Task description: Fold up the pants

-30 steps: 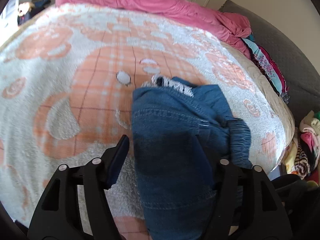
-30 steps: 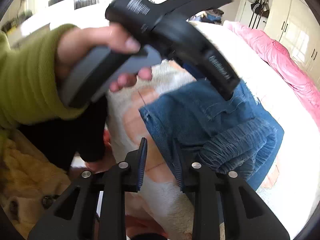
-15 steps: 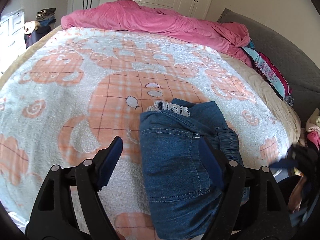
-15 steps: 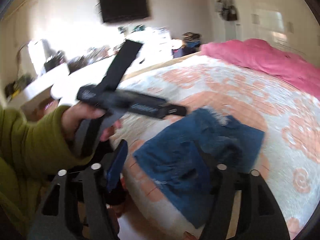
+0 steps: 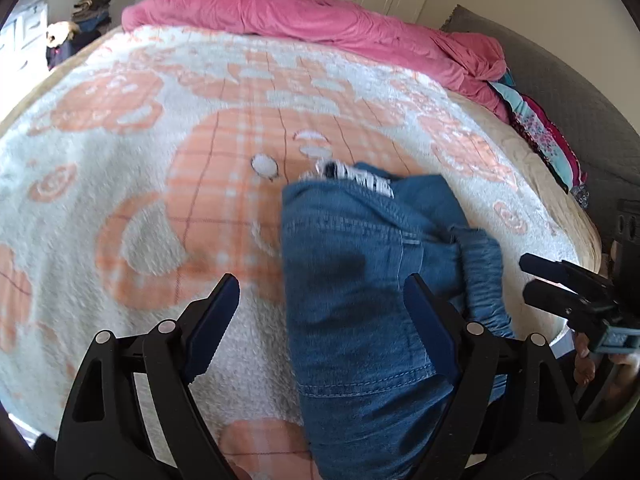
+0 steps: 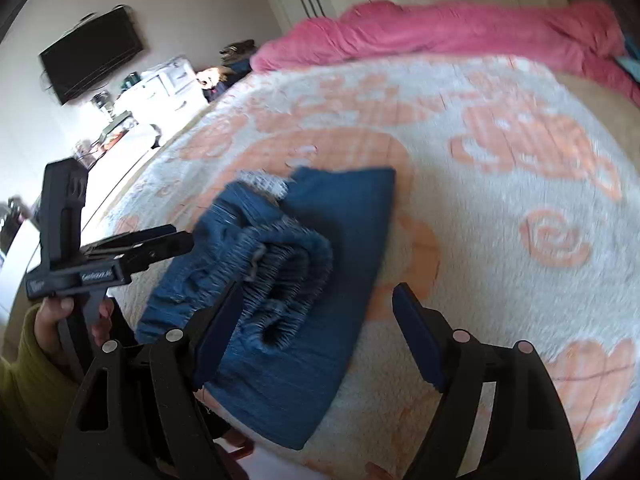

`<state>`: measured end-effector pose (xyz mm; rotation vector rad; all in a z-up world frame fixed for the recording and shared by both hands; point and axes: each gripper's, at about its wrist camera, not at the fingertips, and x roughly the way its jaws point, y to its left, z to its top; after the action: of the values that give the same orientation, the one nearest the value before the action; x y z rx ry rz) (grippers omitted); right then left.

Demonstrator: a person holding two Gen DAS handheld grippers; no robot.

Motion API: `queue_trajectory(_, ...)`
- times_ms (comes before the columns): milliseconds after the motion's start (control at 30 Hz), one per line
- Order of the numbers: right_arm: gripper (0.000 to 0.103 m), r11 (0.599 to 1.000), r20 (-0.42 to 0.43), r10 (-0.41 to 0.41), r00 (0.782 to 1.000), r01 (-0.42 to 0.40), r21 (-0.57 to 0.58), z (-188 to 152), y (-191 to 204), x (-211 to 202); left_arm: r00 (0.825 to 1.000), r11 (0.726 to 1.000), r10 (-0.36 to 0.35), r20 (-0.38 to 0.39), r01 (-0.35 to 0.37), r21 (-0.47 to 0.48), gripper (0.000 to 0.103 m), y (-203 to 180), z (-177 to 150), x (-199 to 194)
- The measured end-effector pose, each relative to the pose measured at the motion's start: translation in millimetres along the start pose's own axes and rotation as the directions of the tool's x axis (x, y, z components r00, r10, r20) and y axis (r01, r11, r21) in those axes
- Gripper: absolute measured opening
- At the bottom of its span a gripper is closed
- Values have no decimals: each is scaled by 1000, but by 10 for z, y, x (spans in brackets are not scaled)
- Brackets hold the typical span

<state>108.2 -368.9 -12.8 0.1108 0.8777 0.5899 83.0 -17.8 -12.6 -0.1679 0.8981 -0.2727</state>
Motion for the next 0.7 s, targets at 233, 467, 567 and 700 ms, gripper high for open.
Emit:
queue_trajectory(233, 76, 999, -60, -6, 998, 9, 41, -70, -87, 196, 998, 998, -51, -44, 50, -34, 77, 45, -102, 153)
queue_trajectory(467, 74, 989, -99, 57, 993, -43, 142, -68, -185, 337, 996, 996, -79, -48, 77, -40, 77, 25, -135, 244)
queue_trajectory(567, 65, 992, -106, 56, 993, -44, 117, -43, -131, 384, 995, 996, -89, -43, 88, -32, 77, -13, -133, 288)
queue_trajectory(700, 47, 996, -113, 50, 992, -42, 72, -13, -50, 483, 995, 995, -91, -34, 90, -31, 61, -47, -107, 365)
